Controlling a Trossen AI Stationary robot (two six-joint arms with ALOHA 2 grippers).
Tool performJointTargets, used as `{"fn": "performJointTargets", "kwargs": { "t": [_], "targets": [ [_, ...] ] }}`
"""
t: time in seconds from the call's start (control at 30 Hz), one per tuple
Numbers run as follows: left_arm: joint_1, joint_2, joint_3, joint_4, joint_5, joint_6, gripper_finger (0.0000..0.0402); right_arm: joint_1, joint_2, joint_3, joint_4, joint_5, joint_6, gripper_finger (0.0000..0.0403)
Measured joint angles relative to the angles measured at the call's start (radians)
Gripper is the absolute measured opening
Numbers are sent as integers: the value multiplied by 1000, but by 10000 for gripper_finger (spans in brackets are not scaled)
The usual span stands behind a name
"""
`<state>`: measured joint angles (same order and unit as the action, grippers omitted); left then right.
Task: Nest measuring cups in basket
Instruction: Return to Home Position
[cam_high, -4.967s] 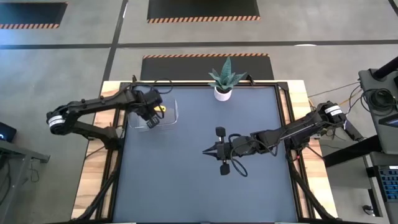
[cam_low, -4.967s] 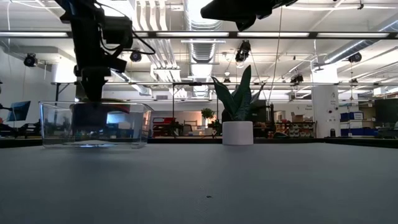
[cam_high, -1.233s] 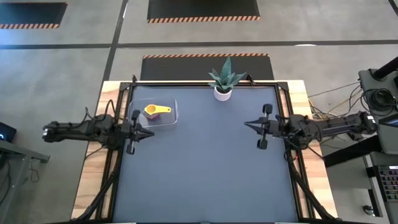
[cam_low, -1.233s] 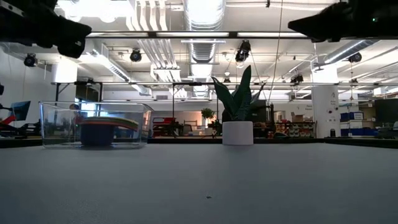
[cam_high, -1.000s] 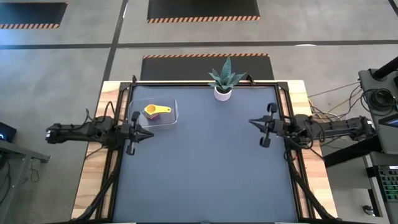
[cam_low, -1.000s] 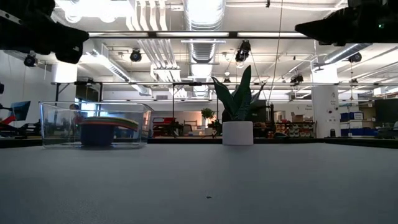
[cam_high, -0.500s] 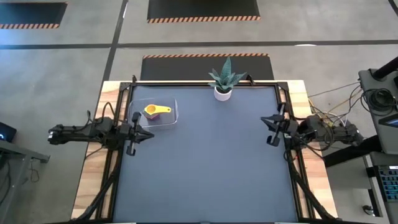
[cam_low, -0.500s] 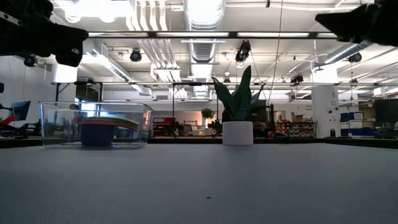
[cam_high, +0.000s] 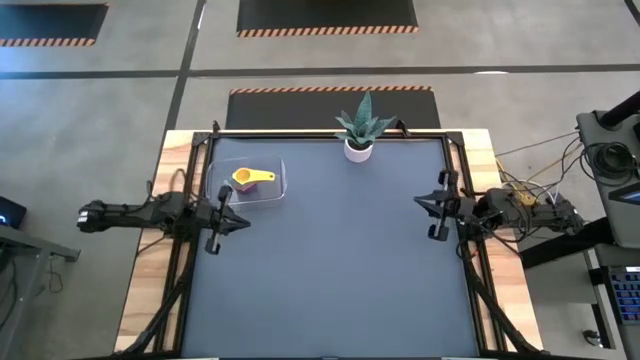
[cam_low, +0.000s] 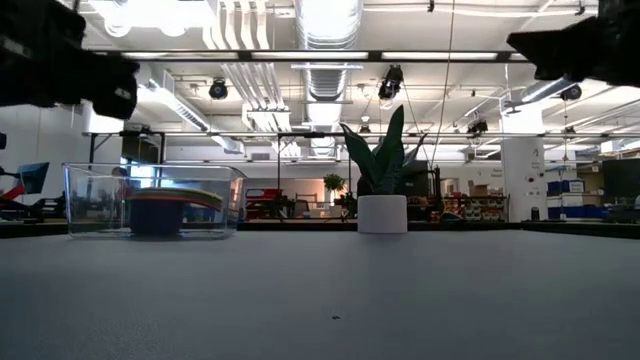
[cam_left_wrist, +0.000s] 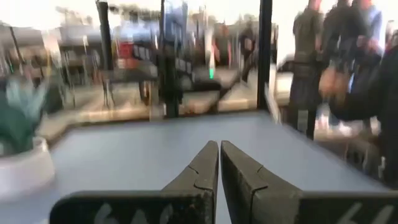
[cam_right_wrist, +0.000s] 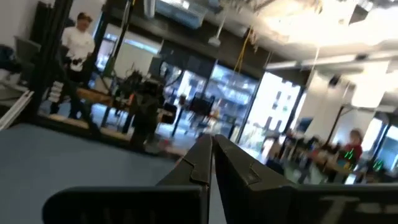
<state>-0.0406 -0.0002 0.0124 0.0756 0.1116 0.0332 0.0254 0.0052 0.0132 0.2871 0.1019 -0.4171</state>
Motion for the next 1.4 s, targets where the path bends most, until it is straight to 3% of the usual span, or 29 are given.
{"fn": "performJointTargets", "kwargs": {
  "t": [0.23, 0.73, 1.4],
  "targets": [
    [0, 23, -2, -38, -5, -76, 0, 0, 14, 0, -120, 1, 78, 9],
    [0, 31, -2, -38, -6, -95, 0, 0, 17, -1, -119, 11, 179, 9],
    [0, 31, -2, -39, -7, -95, 0, 0, 18, -2, -120, 11, 182, 9]
  ]
}}
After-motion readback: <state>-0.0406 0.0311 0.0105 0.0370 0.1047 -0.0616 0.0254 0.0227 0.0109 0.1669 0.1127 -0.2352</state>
